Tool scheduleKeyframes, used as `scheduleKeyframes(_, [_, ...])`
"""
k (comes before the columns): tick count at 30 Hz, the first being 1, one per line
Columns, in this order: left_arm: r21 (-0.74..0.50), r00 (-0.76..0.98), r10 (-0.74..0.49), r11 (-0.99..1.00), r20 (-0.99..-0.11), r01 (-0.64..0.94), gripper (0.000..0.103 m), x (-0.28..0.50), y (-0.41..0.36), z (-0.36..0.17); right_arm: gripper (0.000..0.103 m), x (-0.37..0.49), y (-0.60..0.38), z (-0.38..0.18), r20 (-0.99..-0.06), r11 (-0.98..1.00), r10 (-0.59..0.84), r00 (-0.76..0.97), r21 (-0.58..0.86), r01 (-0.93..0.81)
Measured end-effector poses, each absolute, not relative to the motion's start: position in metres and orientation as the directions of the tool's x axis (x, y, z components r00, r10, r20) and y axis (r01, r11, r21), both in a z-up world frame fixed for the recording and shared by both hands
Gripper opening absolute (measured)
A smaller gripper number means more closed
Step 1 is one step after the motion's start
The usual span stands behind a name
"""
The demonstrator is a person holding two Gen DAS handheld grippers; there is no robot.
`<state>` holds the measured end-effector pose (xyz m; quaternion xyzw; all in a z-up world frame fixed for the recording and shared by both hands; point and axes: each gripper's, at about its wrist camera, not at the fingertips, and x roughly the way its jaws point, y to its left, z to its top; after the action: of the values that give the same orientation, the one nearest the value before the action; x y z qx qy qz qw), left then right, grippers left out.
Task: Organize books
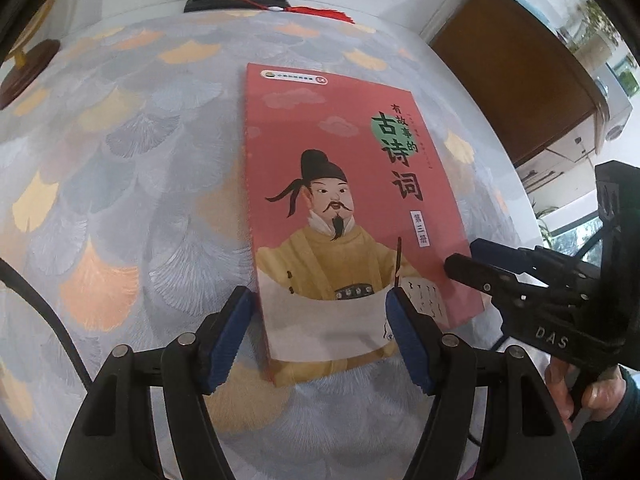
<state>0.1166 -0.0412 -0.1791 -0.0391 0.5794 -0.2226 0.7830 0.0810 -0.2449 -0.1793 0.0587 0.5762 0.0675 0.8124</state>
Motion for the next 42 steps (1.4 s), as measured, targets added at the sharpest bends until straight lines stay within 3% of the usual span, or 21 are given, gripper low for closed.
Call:
scheduleKeyframes(2, [-0.323, 0.237, -0.398, 0.897, -0.886, 0.301, 0.067, 0.118, -0.044, -0.18, 0.045, 0.08, -0.243, -0.18, -0.921, 0.981, 0.194, 0.338, 0.186, -0.057])
scheduleKeyframes(6, [-0.451, 0.245, -0.5, 0.862, -0.831, 0.229, 0.067, 0.118, -0.031, -0.171, 0.046, 0.079, -0.244, -0.181, -0.911, 0.974, 0.225, 0.344, 0.223, -0.045])
scheduleKeyframes(8, [-0.617, 0.279, -0.653, 0.757, -0.704, 0.216, 0.067, 0.117, -0.011, -0.151, 0.046, 0.077, -0.248, -0.182, -0.903, 0.968, 0.244, 0.354, 0.246, -0.038])
scheduleKeyframes(10, [-0.696, 0.267, -0.727, 0.685, -0.633, 0.215, 0.067, 0.118, -0.005, -0.141, 0.046, 0.075, -0.254, -0.183, -0.888, 0.956, 0.282, 0.363, 0.291, -0.033])
scheduleKeyframes(13, [-0.666, 0.27, -0.697, 0.716, -0.665, 0.209, 0.066, 0.122, -0.01, -0.145, 0.047, 0.075, -0.264, -0.184, -0.866, 0.933, 0.34, 0.368, 0.36, -0.014])
scheduleKeyframes(15, [-0.603, 0.249, -0.636, 0.772, -0.731, 0.202, 0.048, 0.126, -0.024, -0.163, 0.049, 0.075, -0.266, -0.184, -0.858, 0.924, 0.36, 0.366, 0.383, -0.011])
scheduleKeyframes(18, [-0.589, 0.208, -0.618, 0.786, -0.759, 0.188, 0.027, 0.131, -0.039, -0.184, 0.052, 0.075, -0.264, -0.183, -0.857, 0.924, 0.363, 0.366, 0.382, -0.022])
scheduleKeyframes(21, [-0.606, 0.187, -0.634, 0.773, -0.75, 0.187, 0.017, 0.135, -0.052, -0.188, 0.053, 0.074, -0.261, -0.183, -0.859, 0.927, 0.359, 0.364, 0.374, -0.032])
scheduleKeyframes(24, [-0.738, 0.162, -0.749, 0.661, -0.642, 0.134, 0.017, 0.145, -0.049, -0.176, 0.056, 0.079, -0.262, -0.182, -0.859, 0.921, 0.377, 0.346, 0.388, -0.041])
scheduleKeyframes(26, [-0.808, 0.153, -0.813, 0.579, -0.562, 0.105, 0.017, 0.144, -0.041, -0.17, 0.072, 0.083, -0.277, -0.182, -0.835, 0.884, 0.438, 0.333, 0.468, 0.01])
scheduleKeyframes(27, [-0.848, 0.141, -0.848, 0.525, -0.511, 0.08, 0.017, 0.146, -0.037, -0.169, 0.085, 0.085, -0.286, -0.185, -0.811, 0.85, 0.487, 0.323, 0.526, 0.039])
scheduleKeyframes(29, [-0.885, 0.131, -0.883, 0.461, -0.451, 0.056, 0.017, 0.152, -0.034, -0.167, 0.089, 0.088, -0.305, -0.194, -0.72, 0.731, 0.618, 0.316, 0.674, 0.107])
scheduleKeyframes(31, [-0.886, 0.118, -0.884, 0.46, -0.452, 0.051, 0.017, 0.154, -0.035, -0.167, 0.089, 0.089, -0.317, -0.203, -0.646, 0.635, 0.69, 0.328, 0.757, 0.154])
scheduleKeyframes(33, [-0.888, 0.096, -0.885, 0.459, -0.456, 0.01, 0.017, 0.155, -0.035, -0.178, 0.081, 0.09, -0.324, -0.211, -0.567, 0.539, 0.749, 0.343, 0.822, 0.181])
scheduleKeyframes(36, [-0.862, 0.07, -0.86, 0.506, -0.506, -0.012, 0.017, 0.15, -0.036, -0.188, 0.039, 0.09, -0.326, -0.22, -0.486, 0.438, 0.794, 0.365, 0.874, 0.209])
scheduleKeyframes(37, [-0.81, 0.059, -0.809, 0.587, -0.585, 0.006, 0.017, 0.148, -0.039, -0.189, 0.032, 0.09, -0.325, -0.219, -0.508, 0.463, 0.781, 0.363, 0.861, 0.209])
scheduleKeyframes(40, [-0.675, 0.051, -0.68, 0.733, -0.732, 0.088, 0.02, 0.145, -0.053, -0.185, 0.024, 0.089, -0.314, -0.211, -0.609, 0.596, 0.714, 0.346, 0.788, 0.157])
scheduleKeyframes(42, [-0.586, 0.061, -0.599, 0.796, -0.798, 0.154, 0.02, 0.142, -0.063, -0.179, 0.024, 0.095, -0.307, -0.204, -0.69, 0.699, 0.653, 0.314, 0.708, 0.103])
